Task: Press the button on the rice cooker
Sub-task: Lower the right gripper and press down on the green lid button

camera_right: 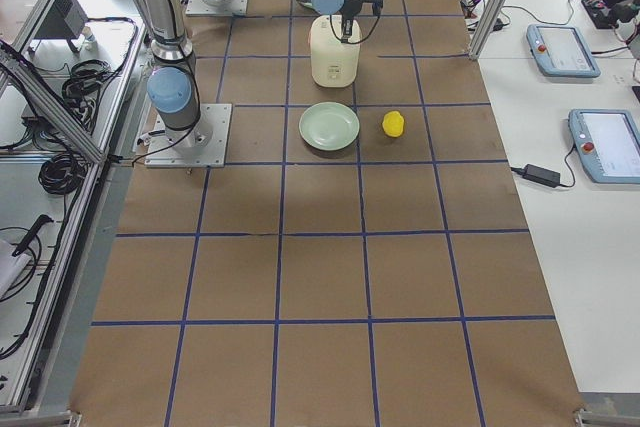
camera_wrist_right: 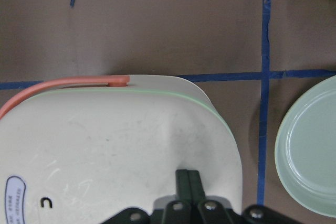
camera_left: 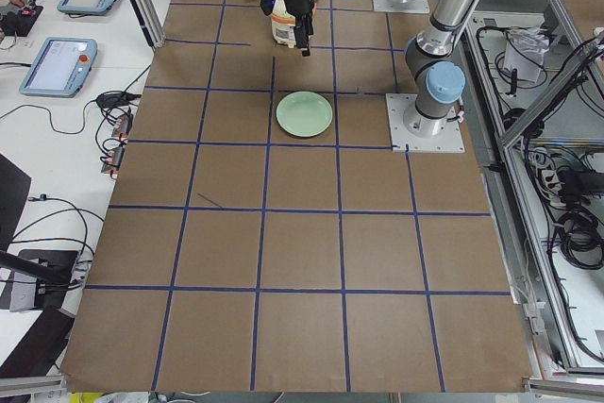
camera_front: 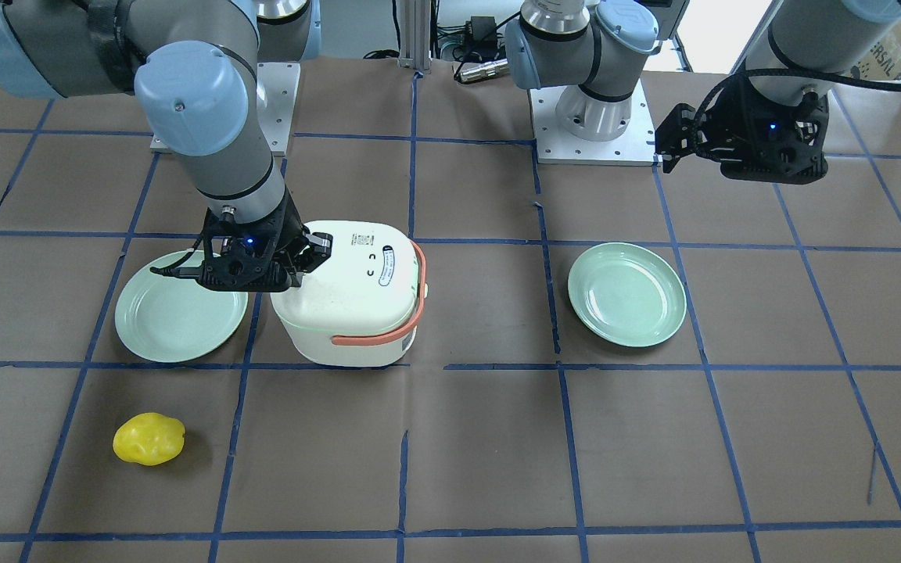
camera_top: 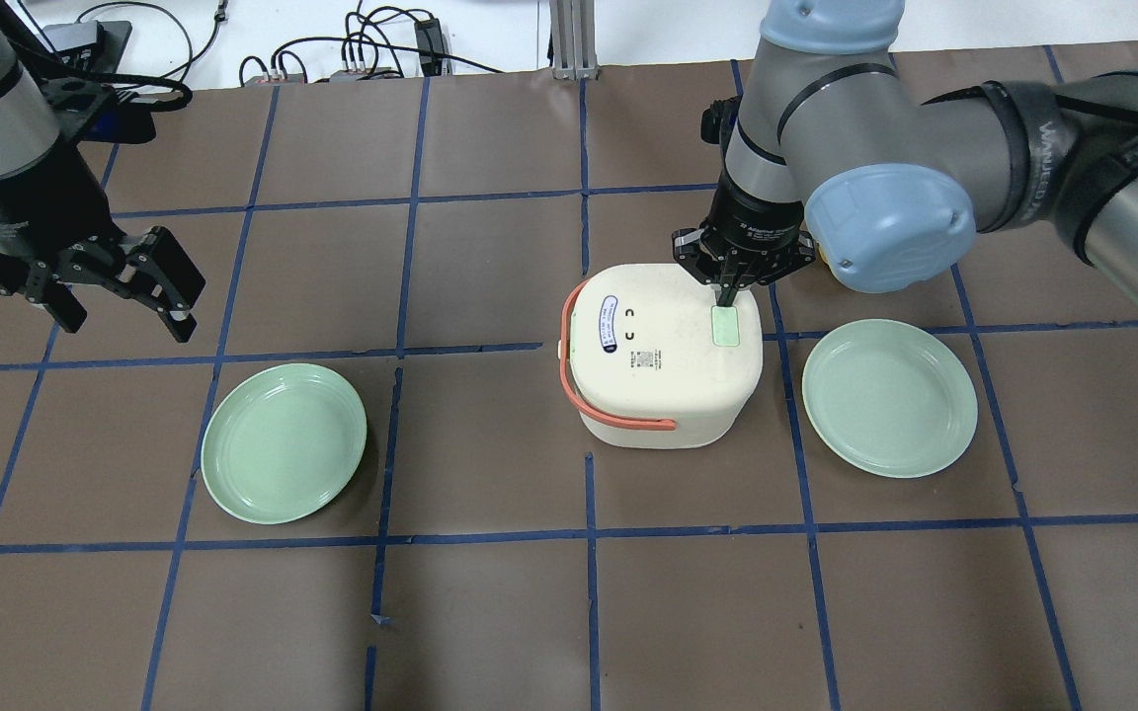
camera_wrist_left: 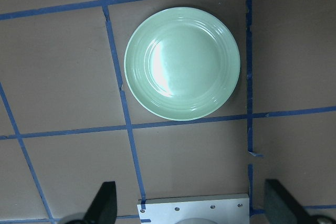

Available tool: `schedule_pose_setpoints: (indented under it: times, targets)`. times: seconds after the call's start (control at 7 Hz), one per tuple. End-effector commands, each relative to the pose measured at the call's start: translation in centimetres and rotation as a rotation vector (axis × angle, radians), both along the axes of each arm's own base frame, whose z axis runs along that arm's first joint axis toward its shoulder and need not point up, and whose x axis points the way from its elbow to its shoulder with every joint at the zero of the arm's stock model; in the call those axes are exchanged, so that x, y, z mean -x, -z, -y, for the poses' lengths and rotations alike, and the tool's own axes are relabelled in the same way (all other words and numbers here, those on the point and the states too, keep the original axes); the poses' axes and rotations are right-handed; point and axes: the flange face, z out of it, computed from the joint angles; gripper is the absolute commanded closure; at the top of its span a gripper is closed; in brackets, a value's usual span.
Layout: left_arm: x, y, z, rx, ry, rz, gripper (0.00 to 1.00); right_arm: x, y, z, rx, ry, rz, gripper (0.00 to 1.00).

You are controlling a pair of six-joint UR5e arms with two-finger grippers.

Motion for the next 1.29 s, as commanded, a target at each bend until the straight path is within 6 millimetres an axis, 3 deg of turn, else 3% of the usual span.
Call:
schedule_pose_setpoints:
  times: [0.0, 0.57, 1.14]
  targets:
    - [0.0, 0.0, 0.0, 0.0, 0.0, 0.0, 0.0, 0.0, -1.5, -0.1, 0.004, 0.004, -0.004, 0.89]
    - [0.0, 0.0, 0.0, 0.0, 0.0, 0.0, 0.0, -0.2, 0.1, -1.8, -0.051, 0.031, 0.012, 0.89]
    - [0.0, 0.0, 0.0, 0.0, 0.0, 0.0, 0.0, 0.3, 0.3, -1.0, -0.046, 0.037, 0.015, 0.88]
